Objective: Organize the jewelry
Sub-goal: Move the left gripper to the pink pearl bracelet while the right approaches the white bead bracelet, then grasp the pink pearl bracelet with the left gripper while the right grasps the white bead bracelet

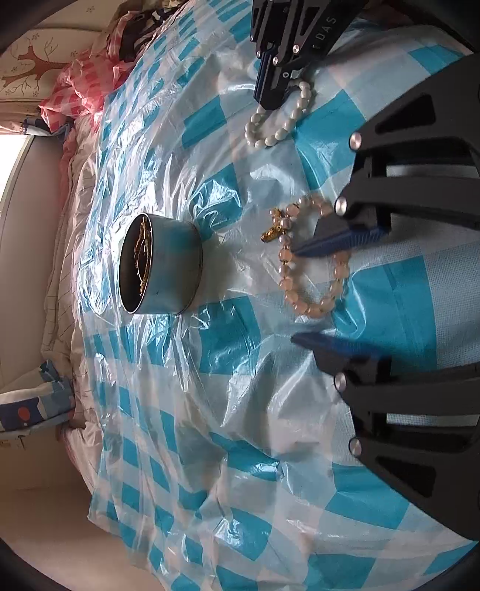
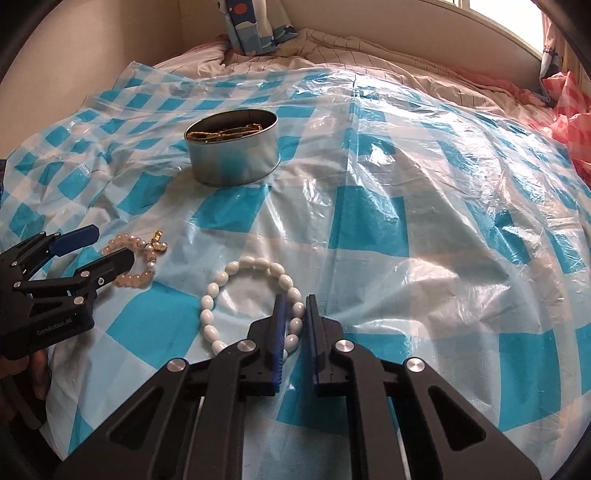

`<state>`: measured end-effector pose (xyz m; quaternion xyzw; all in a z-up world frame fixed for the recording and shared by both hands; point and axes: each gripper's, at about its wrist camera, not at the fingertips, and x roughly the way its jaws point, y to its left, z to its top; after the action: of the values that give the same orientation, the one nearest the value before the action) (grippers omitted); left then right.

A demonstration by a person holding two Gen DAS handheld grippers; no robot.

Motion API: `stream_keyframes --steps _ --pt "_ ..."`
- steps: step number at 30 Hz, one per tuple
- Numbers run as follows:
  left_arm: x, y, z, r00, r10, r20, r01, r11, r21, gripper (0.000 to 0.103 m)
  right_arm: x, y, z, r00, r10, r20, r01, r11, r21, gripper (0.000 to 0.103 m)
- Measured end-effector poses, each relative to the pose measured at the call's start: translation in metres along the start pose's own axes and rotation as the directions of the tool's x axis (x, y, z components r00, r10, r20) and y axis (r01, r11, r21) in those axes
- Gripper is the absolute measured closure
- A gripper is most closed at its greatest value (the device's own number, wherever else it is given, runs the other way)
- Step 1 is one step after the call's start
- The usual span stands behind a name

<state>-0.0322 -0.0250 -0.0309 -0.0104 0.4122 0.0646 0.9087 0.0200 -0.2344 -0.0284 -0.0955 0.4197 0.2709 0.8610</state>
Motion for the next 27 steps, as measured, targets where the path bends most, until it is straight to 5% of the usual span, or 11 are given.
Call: stream_keyframes --steps 4,8,10,13,16,18,19,25,27 --pt "-0.005 0.008 0.002 0.999 -0.048 0.024 0.049 0.998 -0.050 0.093 -0.006 -0.004 0.000 0.999 0.014 0.034 -0.015 1.000 0.025 0.095" --pt "-0.006 0.014 0.002 0.997 -0.073 0.033 0.075 0.993 -0.092 0.093 -0.009 -0.004 0.002 0.998 0.023 0.057 -0.025 0.999 0.038 0.094" --pt "-0.005 0.014 0.003 0.997 -0.073 0.040 0.076 0.993 -0.095 0.091 -0.004 -0.004 0.002 0.999 0.024 0.034 -0.025 0.999 0.036 0.080" --pt "0.000 0.011 0.003 0.998 -0.057 0.023 0.059 0.995 -0.085 0.077 -0.002 0.000 0.001 1.000 0.012 0.020 -0.013 1.000 0.019 0.074" --pt "0.002 0.008 0.003 0.999 -0.046 0.008 0.047 0.997 -0.065 0.078 0.001 -0.001 0.001 1.000 0.015 0.012 -0.015 1.000 0.016 0.075" --pt "0.001 0.006 0.004 0.999 -0.049 0.010 0.049 0.998 -0.047 0.096 0.001 0.000 0.000 1.000 0.024 0.014 -0.024 1.000 0.013 0.086" --pt "0.000 0.004 0.004 0.999 -0.047 0.015 0.047 0.998 -0.035 0.096 0.000 0.000 0.000 0.999 0.026 0.018 -0.026 1.000 0.010 0.095" --pt "-0.002 -0.001 0.004 0.999 -0.046 0.020 0.046 0.999 -0.016 0.096 -0.004 -0.001 0.000 0.999 0.013 0.044 -0.014 1.000 0.022 0.094" --pt "-0.001 -0.001 0.004 0.999 -0.039 0.017 0.040 0.999 -0.015 0.094 -0.002 -0.001 0.000 0.999 0.011 0.035 -0.012 1.000 0.025 0.084"
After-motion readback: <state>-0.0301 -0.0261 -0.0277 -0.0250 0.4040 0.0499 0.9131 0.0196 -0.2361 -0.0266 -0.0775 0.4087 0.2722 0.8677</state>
